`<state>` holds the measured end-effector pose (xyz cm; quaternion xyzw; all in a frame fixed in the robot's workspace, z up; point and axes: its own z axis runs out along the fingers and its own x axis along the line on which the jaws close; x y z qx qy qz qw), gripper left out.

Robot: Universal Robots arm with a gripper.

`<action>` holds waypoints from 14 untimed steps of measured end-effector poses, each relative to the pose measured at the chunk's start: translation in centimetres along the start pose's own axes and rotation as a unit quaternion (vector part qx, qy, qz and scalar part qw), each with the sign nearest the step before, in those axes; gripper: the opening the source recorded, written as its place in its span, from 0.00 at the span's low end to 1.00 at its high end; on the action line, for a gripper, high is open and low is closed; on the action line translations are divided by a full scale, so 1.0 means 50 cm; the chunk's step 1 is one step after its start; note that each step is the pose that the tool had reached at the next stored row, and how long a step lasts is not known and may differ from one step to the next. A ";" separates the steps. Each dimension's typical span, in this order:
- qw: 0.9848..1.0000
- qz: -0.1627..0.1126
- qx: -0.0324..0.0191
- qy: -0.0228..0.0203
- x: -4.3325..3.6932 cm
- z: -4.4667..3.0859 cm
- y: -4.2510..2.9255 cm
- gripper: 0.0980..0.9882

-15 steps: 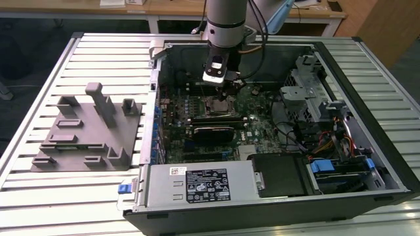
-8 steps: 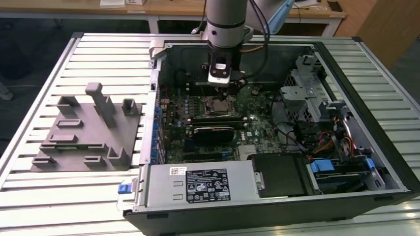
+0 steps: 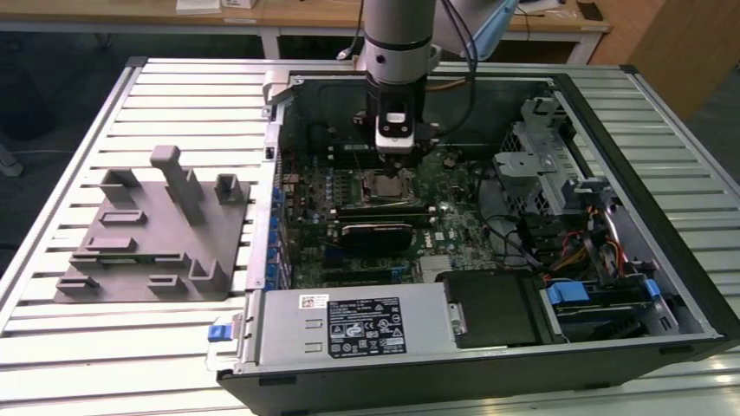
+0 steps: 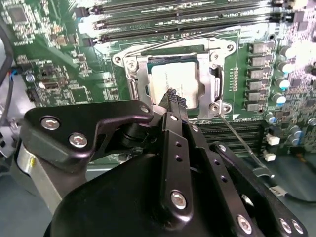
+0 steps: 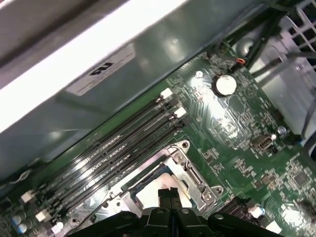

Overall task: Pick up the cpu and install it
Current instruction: 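Close the cpu cover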

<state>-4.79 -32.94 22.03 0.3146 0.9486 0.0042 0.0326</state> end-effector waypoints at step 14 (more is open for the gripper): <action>0.994 -0.105 -0.006 0.003 0.000 0.001 0.000 0.01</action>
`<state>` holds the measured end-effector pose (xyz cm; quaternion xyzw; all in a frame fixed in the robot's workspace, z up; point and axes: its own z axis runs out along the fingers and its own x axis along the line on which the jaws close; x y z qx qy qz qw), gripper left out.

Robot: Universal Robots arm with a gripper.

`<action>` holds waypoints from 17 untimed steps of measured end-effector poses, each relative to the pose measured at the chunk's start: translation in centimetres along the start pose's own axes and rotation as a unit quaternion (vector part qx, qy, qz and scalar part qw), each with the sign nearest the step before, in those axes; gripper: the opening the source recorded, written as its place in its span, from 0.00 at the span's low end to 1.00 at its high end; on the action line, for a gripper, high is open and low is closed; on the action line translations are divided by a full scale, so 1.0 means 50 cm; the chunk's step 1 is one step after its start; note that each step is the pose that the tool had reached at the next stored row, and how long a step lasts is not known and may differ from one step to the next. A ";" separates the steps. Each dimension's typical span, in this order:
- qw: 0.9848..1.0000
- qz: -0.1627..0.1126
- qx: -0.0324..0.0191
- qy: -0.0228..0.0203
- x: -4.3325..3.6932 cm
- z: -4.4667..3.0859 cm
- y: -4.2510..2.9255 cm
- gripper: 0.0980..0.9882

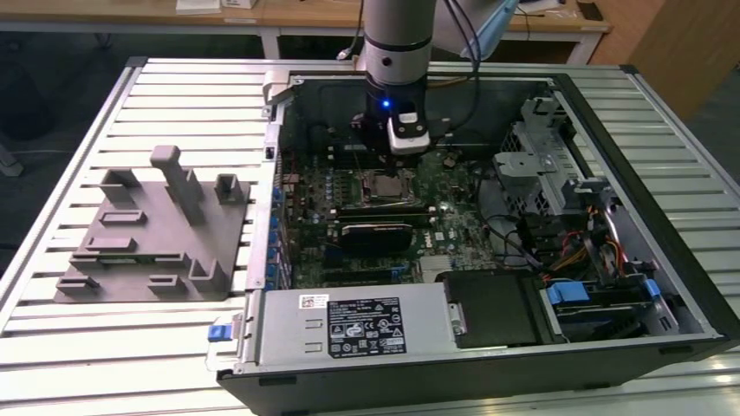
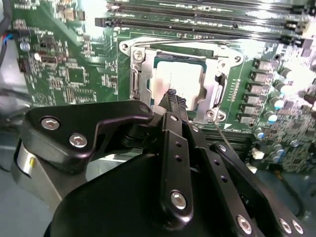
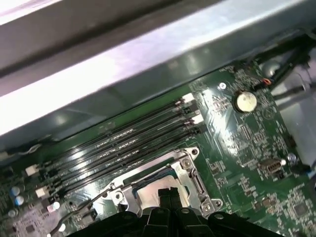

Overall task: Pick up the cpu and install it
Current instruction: 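Close the cpu cover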

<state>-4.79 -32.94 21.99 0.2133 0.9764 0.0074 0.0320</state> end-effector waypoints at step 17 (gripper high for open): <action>0.994 -0.106 -0.006 0.003 -0.004 0.005 -0.009 0.01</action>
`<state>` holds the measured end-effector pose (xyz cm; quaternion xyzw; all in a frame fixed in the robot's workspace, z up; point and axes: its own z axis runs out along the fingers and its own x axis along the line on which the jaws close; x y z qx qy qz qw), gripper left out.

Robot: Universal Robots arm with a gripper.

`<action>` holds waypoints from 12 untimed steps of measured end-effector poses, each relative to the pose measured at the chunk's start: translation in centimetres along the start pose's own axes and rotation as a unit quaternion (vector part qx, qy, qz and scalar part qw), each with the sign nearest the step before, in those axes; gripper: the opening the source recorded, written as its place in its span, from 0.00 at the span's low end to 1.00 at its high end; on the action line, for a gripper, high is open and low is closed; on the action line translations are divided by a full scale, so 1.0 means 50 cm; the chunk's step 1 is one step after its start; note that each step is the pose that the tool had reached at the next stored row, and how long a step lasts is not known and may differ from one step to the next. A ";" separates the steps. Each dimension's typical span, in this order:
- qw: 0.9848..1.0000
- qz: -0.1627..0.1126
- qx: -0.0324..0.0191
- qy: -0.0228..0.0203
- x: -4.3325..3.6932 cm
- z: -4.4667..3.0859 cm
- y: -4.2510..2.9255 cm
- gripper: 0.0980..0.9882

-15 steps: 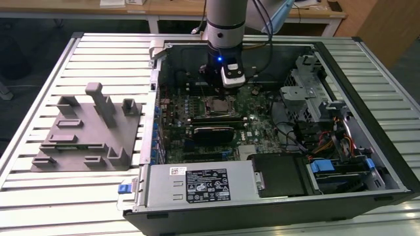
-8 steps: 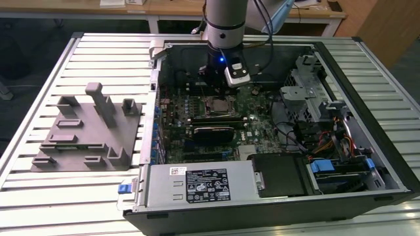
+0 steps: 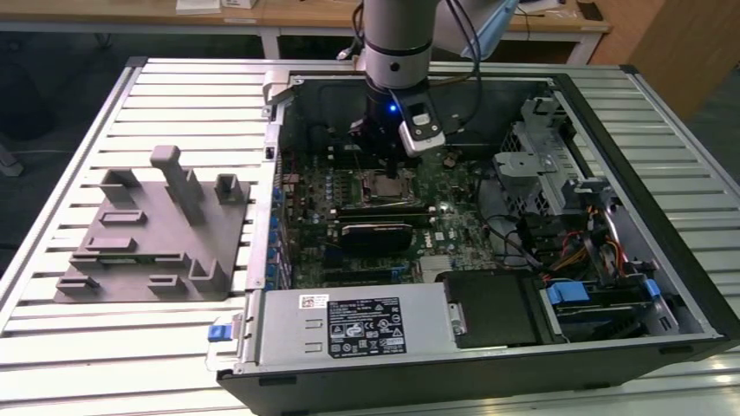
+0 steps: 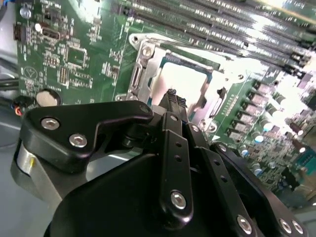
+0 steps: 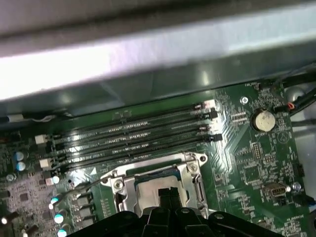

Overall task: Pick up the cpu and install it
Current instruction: 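Close the cpu cover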

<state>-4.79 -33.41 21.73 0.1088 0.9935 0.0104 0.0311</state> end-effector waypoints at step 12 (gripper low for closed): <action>1.000 0.000 0.000 0.000 0.030 0.006 -0.016 0.01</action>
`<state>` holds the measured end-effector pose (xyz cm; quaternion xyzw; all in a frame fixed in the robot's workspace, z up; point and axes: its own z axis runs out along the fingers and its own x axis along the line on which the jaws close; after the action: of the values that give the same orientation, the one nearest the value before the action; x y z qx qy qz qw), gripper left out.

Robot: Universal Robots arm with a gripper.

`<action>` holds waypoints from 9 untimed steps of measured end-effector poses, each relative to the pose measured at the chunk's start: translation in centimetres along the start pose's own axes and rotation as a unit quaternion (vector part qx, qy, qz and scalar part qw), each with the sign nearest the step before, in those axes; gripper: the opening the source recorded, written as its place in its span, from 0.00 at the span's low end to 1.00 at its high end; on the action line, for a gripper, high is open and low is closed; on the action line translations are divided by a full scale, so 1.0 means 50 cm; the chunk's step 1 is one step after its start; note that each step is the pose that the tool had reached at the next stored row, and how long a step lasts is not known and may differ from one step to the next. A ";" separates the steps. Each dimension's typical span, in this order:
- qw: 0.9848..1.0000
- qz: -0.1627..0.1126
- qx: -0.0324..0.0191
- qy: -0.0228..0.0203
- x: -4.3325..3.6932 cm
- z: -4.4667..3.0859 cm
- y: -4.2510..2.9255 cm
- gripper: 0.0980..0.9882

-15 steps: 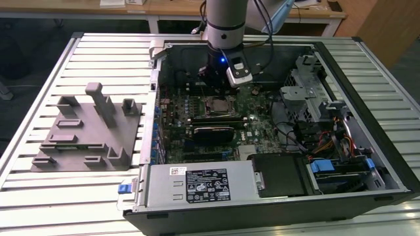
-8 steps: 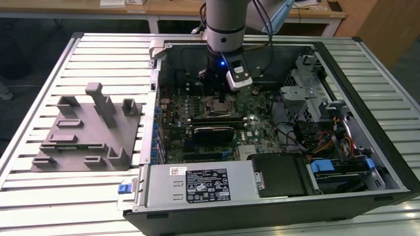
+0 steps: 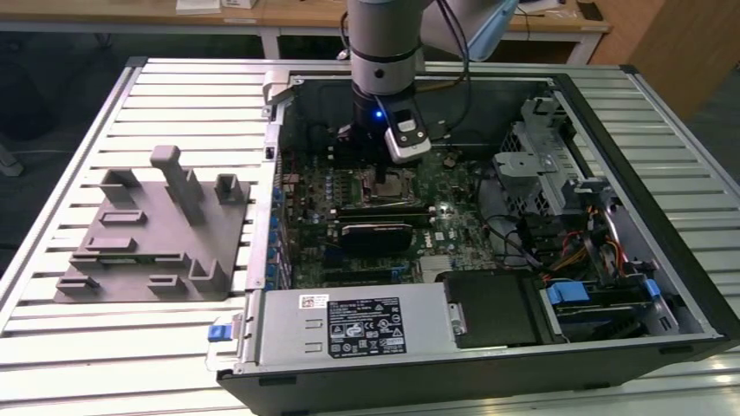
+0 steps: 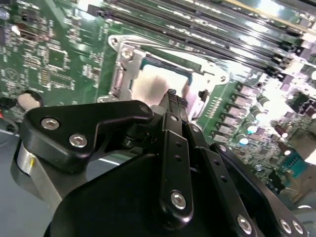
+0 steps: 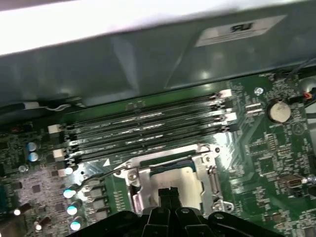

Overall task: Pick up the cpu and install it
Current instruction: 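Close the cpu cover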

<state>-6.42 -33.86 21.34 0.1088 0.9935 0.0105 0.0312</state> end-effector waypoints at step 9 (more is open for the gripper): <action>1.000 0.000 0.000 0.000 0.034 0.011 -0.008 0.01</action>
<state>-8.11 -33.87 20.70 0.1088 0.9935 0.0104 0.0311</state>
